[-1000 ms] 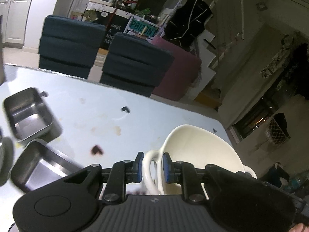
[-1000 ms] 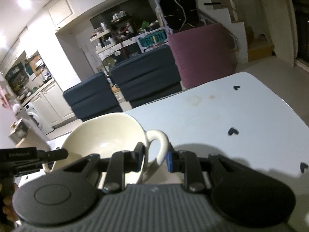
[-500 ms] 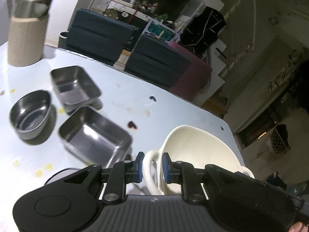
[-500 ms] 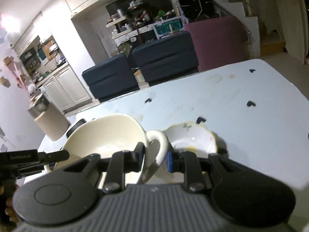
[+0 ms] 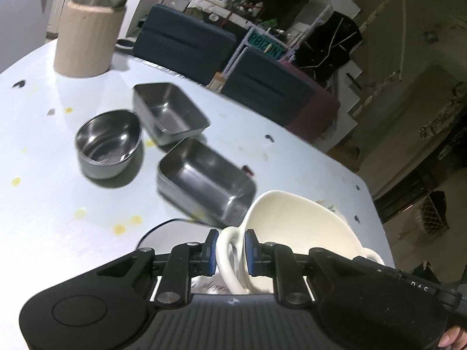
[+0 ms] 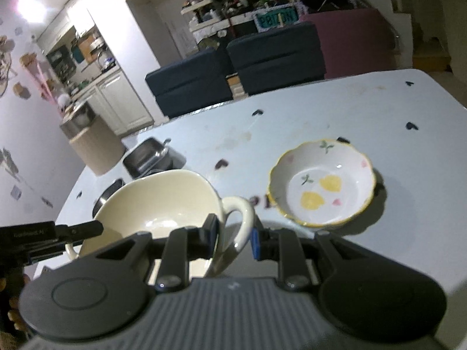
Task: Organize plates and bowls
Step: 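Carry the cream bowl toward the steel containers and lower it onto the table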
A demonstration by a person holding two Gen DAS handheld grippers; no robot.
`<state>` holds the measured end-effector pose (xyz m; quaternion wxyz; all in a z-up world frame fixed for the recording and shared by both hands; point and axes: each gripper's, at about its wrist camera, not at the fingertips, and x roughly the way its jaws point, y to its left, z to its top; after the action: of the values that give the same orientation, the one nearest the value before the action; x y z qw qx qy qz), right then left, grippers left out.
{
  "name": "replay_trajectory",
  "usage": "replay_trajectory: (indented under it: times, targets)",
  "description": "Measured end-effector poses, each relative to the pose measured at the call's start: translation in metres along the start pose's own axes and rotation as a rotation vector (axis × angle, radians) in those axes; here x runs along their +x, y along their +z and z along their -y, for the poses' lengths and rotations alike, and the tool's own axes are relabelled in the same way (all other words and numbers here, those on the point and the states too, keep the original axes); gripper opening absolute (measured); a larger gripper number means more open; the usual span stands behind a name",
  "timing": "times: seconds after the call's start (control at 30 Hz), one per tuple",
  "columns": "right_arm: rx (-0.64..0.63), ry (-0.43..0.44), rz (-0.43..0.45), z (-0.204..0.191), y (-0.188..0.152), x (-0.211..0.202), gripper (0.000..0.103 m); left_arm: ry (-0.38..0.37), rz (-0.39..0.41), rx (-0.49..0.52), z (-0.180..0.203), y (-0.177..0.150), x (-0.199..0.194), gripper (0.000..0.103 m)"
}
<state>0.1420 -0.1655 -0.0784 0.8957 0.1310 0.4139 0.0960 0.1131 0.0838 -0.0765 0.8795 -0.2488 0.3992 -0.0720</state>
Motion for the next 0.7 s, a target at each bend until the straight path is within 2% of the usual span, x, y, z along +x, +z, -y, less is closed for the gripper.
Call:
replay_trajectory:
  times: [0.4, 0.7]
  targets:
    - [-0.079, 0.004, -0.099, -0.024, 0.002, 0.036, 0.028, 0.034, -0.034, -0.036, -0.044, -0.008, -0.004, 0.020]
    - [-0.136, -0.016, -0.148, -0.053, -0.017, 0.051, 0.028, 0.063, -0.068, -0.066, -0.067, -0.011, -0.001, 0.021]
